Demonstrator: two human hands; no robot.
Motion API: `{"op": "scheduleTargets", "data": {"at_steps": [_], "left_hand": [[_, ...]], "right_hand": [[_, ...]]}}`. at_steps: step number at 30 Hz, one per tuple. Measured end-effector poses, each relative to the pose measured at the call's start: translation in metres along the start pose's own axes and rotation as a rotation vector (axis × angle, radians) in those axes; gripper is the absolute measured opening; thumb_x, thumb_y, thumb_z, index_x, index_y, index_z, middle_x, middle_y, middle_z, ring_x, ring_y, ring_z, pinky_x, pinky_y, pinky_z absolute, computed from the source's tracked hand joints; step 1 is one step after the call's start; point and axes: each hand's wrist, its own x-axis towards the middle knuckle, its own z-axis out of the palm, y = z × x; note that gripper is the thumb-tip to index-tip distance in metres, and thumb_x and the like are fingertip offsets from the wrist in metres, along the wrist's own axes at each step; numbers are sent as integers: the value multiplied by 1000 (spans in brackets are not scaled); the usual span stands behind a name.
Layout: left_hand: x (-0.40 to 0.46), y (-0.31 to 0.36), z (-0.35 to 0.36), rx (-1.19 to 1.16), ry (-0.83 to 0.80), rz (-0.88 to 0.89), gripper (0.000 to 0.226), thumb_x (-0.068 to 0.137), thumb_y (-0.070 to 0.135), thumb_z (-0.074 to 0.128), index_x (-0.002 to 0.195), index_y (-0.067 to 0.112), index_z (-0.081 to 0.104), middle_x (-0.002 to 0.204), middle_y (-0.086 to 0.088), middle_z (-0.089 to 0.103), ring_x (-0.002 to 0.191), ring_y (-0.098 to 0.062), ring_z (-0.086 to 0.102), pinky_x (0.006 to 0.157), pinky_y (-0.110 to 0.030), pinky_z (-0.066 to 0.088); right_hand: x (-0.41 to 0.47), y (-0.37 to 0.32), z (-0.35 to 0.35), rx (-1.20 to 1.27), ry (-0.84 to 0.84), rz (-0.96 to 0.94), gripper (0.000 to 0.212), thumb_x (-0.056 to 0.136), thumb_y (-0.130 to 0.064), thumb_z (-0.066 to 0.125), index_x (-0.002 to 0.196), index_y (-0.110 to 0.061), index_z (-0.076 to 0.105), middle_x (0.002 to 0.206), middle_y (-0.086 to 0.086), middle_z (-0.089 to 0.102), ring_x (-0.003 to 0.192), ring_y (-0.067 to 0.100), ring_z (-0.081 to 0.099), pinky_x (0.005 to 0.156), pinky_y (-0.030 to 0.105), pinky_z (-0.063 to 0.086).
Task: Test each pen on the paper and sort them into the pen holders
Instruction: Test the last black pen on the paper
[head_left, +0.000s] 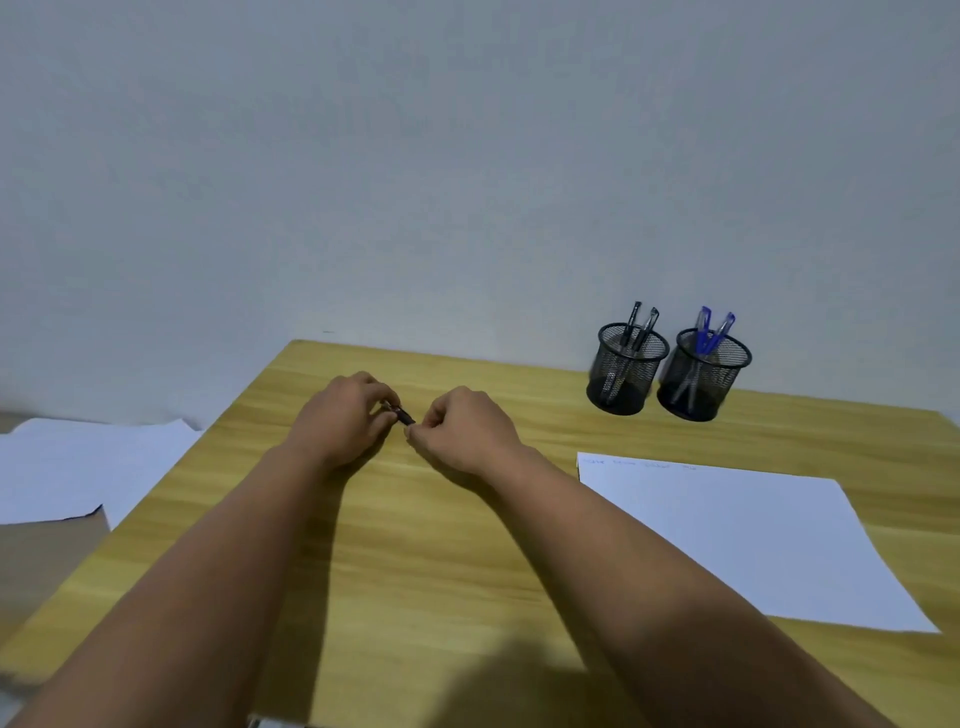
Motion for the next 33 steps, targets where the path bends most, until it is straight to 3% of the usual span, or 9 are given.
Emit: {"op": "scheduleTargets", "data": {"at_steps": [4, 9, 12, 15, 18, 22, 25, 28, 33], "left_hand": [[-9, 11, 2, 15, 49, 34, 14, 94, 36, 66, 103, 27, 72, 103, 6, 67, 95, -21, 60, 77, -42, 53], [-19, 43, -1, 91, 43, 112, 18, 95, 40, 63, 105, 26, 68, 100, 7, 65, 92, -19, 60, 73, -38, 50], [-23, 70, -2, 76, 77, 194, 26, 95, 42, 56, 110, 25, 70, 99, 7, 63, 91, -19, 60, 70, -37, 49], [-20, 103, -8, -25, 93, 226, 20, 99, 36, 56, 110, 24, 68, 101, 6, 65, 94, -22, 63, 71, -37, 50], [-18, 149, -17, -198, 141, 225, 12, 100, 32, 56, 108, 24, 60, 100, 7, 71, 90, -21, 65, 73, -40, 53], [-19, 207, -22, -464, 191, 227, 11, 102, 33, 57, 107, 23, 59, 92, 7, 71, 81, -14, 63, 68, -33, 48], [-19, 238, -26, -757, 35, 114, 22, 104, 37, 52, 98, 17, 60, 85, -3, 72, 70, -8, 62, 67, -27, 44], [-21, 262, -26, -970, -200, 30, 37, 108, 41, 40, 89, 14, 56, 82, -4, 71, 76, -11, 65, 80, -35, 47], [-24, 288, -15, -1069, -339, -24, 38, 109, 41, 36, 88, 17, 56, 81, -1, 68, 87, -18, 64, 92, -41, 49]], "right_hand": [[-5, 9, -10, -117, -35, -31, 7, 94, -29, 69, 88, -25, 71, 98, -4, 75, 93, 23, 69, 75, 34, 56], [-17, 26, -48, -27, -75, -29, 5, 96, -26, 68, 93, -22, 69, 98, -1, 72, 93, 23, 69, 84, 40, 59], [-29, 36, -86, 212, -50, -2, 4, 94, -13, 77, 90, -11, 76, 81, 2, 74, 71, 18, 70, 72, 35, 62], [-52, 42, -126, 557, 51, 76, 14, 94, -8, 78, 102, 3, 78, 78, 5, 75, 56, 11, 65, 49, 20, 44], [-71, 51, -149, 832, 148, 146, 16, 97, -21, 77, 103, -6, 76, 79, 3, 73, 56, 11, 59, 53, 23, 39], [-83, 65, -163, 920, 281, 153, 26, 106, -30, 65, 93, -10, 74, 67, -2, 60, 49, 10, 48, 49, 23, 36], [-90, 78, -175, 1038, 364, 172, 31, 109, -29, 58, 89, -10, 70, 60, -3, 52, 46, 10, 42, 45, 21, 33], [-96, 92, -182, 1099, 392, 208, 33, 110, -30, 56, 84, -13, 66, 60, -2, 49, 47, 12, 40, 43, 19, 30], [-102, 114, -180, 1176, 455, 341, 34, 110, -28, 52, 79, -15, 58, 53, -3, 37, 39, 10, 29, 45, 21, 22]]}}
